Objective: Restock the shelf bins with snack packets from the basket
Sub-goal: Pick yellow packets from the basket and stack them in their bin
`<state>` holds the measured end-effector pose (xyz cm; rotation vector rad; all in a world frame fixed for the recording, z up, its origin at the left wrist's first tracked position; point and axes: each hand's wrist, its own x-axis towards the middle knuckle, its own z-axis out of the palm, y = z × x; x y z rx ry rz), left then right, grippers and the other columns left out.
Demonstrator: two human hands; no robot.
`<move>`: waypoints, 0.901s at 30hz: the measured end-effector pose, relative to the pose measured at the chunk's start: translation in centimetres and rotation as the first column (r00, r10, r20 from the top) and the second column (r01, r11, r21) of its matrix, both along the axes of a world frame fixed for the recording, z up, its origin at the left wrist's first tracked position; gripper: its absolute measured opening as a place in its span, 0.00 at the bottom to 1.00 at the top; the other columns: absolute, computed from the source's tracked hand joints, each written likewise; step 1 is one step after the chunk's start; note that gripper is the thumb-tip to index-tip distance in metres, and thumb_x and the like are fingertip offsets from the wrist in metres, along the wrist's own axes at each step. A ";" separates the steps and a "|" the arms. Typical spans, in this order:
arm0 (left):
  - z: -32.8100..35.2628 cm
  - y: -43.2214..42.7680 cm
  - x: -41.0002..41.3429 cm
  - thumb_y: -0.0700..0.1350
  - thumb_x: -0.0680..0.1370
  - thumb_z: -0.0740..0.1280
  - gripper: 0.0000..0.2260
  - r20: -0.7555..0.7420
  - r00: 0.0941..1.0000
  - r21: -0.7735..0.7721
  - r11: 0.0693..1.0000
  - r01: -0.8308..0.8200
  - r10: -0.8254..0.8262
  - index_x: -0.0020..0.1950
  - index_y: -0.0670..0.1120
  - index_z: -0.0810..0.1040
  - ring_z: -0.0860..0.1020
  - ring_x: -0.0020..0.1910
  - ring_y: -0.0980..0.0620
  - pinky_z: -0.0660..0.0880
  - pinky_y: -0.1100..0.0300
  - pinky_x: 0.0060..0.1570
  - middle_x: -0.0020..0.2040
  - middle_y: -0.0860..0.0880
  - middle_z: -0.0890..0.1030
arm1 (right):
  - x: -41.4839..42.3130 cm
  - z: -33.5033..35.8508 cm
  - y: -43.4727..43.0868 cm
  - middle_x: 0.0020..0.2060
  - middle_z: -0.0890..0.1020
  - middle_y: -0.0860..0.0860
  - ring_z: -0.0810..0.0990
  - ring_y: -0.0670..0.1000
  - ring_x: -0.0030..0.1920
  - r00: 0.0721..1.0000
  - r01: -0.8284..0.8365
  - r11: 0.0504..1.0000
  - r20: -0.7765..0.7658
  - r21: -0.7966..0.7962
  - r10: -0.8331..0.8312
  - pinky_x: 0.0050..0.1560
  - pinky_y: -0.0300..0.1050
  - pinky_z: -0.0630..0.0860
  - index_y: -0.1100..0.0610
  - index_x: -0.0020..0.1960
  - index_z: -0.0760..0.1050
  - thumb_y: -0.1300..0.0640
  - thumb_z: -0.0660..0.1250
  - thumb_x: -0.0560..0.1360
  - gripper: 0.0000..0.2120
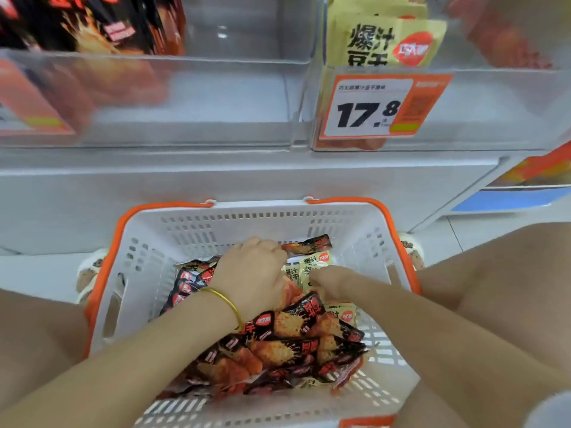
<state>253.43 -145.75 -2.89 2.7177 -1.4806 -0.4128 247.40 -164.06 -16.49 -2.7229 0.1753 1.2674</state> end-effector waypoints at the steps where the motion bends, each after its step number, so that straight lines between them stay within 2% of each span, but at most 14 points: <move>1: -0.1 0.0 0.1 0.48 0.80 0.55 0.14 -0.001 1.000 0.006 1.000 -0.010 0.010 0.64 0.50 0.72 0.68 0.62 0.51 0.65 0.57 0.58 0.61 0.52 0.73 | -0.2 -0.6 0.2 0.48 0.76 0.54 0.76 0.56 0.51 0.999 0.003 1.000 0.035 -0.012 -0.002 0.50 0.52 0.75 0.57 0.52 0.68 0.64 0.63 0.73 0.09; 4: -0.4 0.0 0.3 0.48 0.80 0.55 0.14 -0.042 0.998 0.017 0.999 -0.044 0.044 0.63 0.50 0.72 0.68 0.62 0.50 0.66 0.57 0.59 0.61 0.52 0.73 | 0.0 -1.7 0.3 0.54 0.75 0.55 0.75 0.56 0.53 0.996 -0.010 0.999 0.084 0.033 0.007 0.51 0.51 0.74 0.57 0.55 0.69 0.65 0.64 0.73 0.12; 6: -0.5 -0.1 0.3 0.48 0.80 0.55 0.14 -0.066 0.996 0.026 0.998 -0.053 0.054 0.63 0.50 0.72 0.68 0.62 0.50 0.67 0.56 0.60 0.61 0.52 0.73 | 0.2 -1.5 0.6 0.54 0.74 0.54 0.75 0.56 0.53 0.996 -0.058 0.998 0.073 0.028 0.056 0.49 0.48 0.74 0.55 0.50 0.69 0.68 0.62 0.72 0.11; 10: -0.7 -0.1 0.2 0.48 0.80 0.55 0.14 -0.103 0.993 0.038 0.998 -0.057 0.060 0.63 0.49 0.73 0.68 0.62 0.50 0.69 0.54 0.61 0.60 0.51 0.73 | 0.9 -0.4 0.1 0.41 0.75 0.51 0.74 0.51 0.38 0.989 -0.146 0.989 0.014 -0.020 0.146 0.30 0.38 0.66 0.55 0.40 0.65 0.68 0.59 0.72 0.09; 11: -0.8 -0.2 0.2 0.48 0.80 0.55 0.14 -0.114 0.991 0.042 0.997 -0.062 0.066 0.63 0.49 0.73 0.69 0.62 0.50 0.69 0.54 0.61 0.61 0.51 0.73 | 1.3 0.4 -0.2 0.39 0.75 0.49 0.77 0.52 0.39 0.990 -0.138 0.990 0.020 -0.020 0.138 0.30 0.36 0.66 0.54 0.38 0.65 0.66 0.59 0.73 0.09; 13: -0.9 -0.3 0.3 0.48 0.80 0.56 0.14 -0.160 0.983 0.049 0.995 -0.085 0.091 0.63 0.49 0.73 0.68 0.63 0.50 0.69 0.53 0.62 0.61 0.51 0.74 | 2.5 3.0 -0.7 0.39 0.76 0.48 0.80 0.52 0.47 0.994 -0.063 0.998 0.084 -0.013 0.063 0.34 0.36 0.68 0.52 0.35 0.64 0.64 0.61 0.76 0.13; 16: -0.9 -0.8 0.2 0.46 0.79 0.59 0.15 -0.306 0.930 0.030 0.978 -0.206 0.205 0.65 0.48 0.71 0.70 0.63 0.49 0.69 0.53 0.62 0.63 0.49 0.73 | 4.0 8.2 -0.9 0.38 0.72 0.49 0.74 0.52 0.45 0.983 -0.015 0.999 0.182 0.042 0.007 0.35 0.39 0.66 0.52 0.36 0.60 0.62 0.65 0.76 0.16; 18: -0.6 -1.2 0.2 0.44 0.77 0.62 0.17 -0.394 0.871 0.035 0.952 -0.304 0.293 0.67 0.45 0.69 0.71 0.62 0.48 0.70 0.54 0.60 0.64 0.46 0.73 | 4.3 11.6 -0.9 0.44 0.75 0.51 0.74 0.53 0.44 0.965 0.022 0.996 0.258 0.089 -0.044 0.38 0.43 0.69 0.54 0.41 0.63 0.62 0.67 0.75 0.12; 20: -0.2 -1.4 0.3 0.44 0.77 0.64 0.21 -0.488 0.786 0.056 0.913 -0.405 0.379 0.69 0.43 0.65 0.73 0.60 0.47 0.72 0.56 0.55 0.65 0.44 0.71 | 4.0 14.4 -0.9 0.50 0.75 0.53 0.78 0.54 0.39 0.926 0.167 0.961 0.299 0.222 -0.230 0.37 0.46 0.75 0.56 0.45 0.65 0.64 0.67 0.75 0.11; 21: 0.0 -1.5 0.4 0.45 0.77 0.65 0.23 -0.558 0.713 0.080 0.882 -0.464 0.425 0.69 0.42 0.64 0.74 0.57 0.47 0.73 0.58 0.49 0.64 0.44 0.72 | 3.6 15.5 -1.0 0.50 0.74 0.53 0.80 0.56 0.38 0.885 0.281 0.899 0.271 0.337 -0.378 0.37 0.48 0.78 0.56 0.44 0.66 0.66 0.66 0.75 0.10; 22: 0.2 -1.5 0.4 0.46 0.77 0.67 0.23 -0.635 0.622 0.105 0.849 -0.518 0.458 0.69 0.42 0.65 0.75 0.53 0.49 0.73 0.60 0.44 0.60 0.44 0.73 | 3.1 16.5 -1.1 0.50 0.74 0.53 0.80 0.59 0.39 0.823 0.390 0.801 0.219 0.453 -0.525 0.38 0.50 0.80 0.56 0.43 0.66 0.68 0.66 0.76 0.11; 23: 0.3 -1.5 0.5 0.45 0.76 0.68 0.20 -0.713 0.530 0.115 0.822 -0.558 0.460 0.65 0.42 0.69 0.76 0.50 0.49 0.73 0.61 0.42 0.56 0.45 0.76 | 2.6 17.1 -1.3 0.51 0.75 0.57 0.81 0.60 0.42 0.755 0.479 0.689 0.144 0.544 -0.639 0.39 0.49 0.81 0.56 0.42 0.66 0.69 0.65 0.76 0.12; 25: 0.0 -1.4 0.7 0.43 0.75 0.70 0.09 -0.833 0.391 0.076 0.781 -0.620 0.391 0.53 0.43 0.76 0.80 0.51 0.44 0.77 0.55 0.52 0.52 0.43 0.81 | 1.8 17.8 -1.5 0.55 0.78 0.66 0.81 0.62 0.46 0.672 0.576 0.540 0.021 0.614 -0.740 0.39 0.47 0.81 0.57 0.43 0.66 0.71 0.64 0.76 0.12; 27: 0.2 -1.3 0.5 0.39 0.75 0.70 0.04 -0.907 0.282 0.036 0.726 -0.687 0.311 0.48 0.43 0.77 0.81 0.49 0.42 0.78 0.50 0.54 0.52 0.39 0.82 | 1.4 17.8 -1.4 0.55 0.78 0.68 0.81 0.62 0.48 0.651 0.603 0.493 -0.029 0.627 -0.759 0.40 0.47 0.81 0.57 0.44 0.67 0.71 0.63 0.76 0.10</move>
